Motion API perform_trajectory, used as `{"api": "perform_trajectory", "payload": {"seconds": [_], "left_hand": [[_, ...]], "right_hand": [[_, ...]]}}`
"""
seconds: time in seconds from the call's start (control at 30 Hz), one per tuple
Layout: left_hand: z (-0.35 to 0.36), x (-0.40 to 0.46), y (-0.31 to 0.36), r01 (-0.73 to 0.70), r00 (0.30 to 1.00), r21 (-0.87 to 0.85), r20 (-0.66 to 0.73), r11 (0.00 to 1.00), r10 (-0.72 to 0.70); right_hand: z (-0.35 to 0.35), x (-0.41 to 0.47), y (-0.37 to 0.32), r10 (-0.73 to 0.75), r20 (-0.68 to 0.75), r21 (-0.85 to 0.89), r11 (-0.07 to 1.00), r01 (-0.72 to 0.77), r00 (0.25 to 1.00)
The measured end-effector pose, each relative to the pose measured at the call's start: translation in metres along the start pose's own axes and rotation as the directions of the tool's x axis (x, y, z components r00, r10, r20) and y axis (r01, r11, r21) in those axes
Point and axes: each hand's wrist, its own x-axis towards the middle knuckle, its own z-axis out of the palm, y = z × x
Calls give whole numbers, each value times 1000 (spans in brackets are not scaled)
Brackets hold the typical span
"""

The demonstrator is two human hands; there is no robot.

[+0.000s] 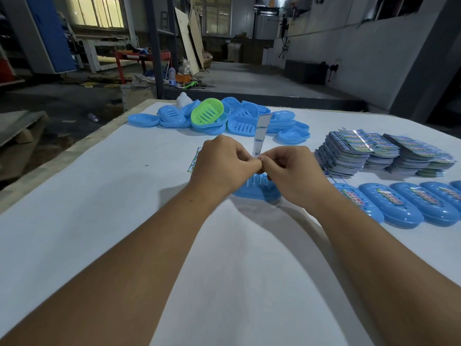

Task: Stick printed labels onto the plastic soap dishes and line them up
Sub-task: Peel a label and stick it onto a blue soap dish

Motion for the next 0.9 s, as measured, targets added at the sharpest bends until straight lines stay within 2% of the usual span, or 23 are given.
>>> {"api": "perform_trajectory", "payload": {"seconds": [0.2,0.33,0.53,0.67,0.9], "left_hand": [[2,0,-2,94,995,-115,-2,989,-95],[-1,2,-2,179,984,-157,23,971,-177],[-2,3,-2,222,975,-230,72,947,-211],[-2,4,-2,239,971,-251,78,938,-226],[-4,7,-6,261,965,-186,65,947,-253]], "right_hand": [[0,1,1,-32,-47,-96,995,27,998],[0,2,-1,-2,-60,-79,997,-3,998],[0,3,1,58,-102,-61,996,-64,993],[-2,4,2,75,-138,-82,993,-87,988],[-4,5,5,83,-182,-165,980,-114,980]]}}
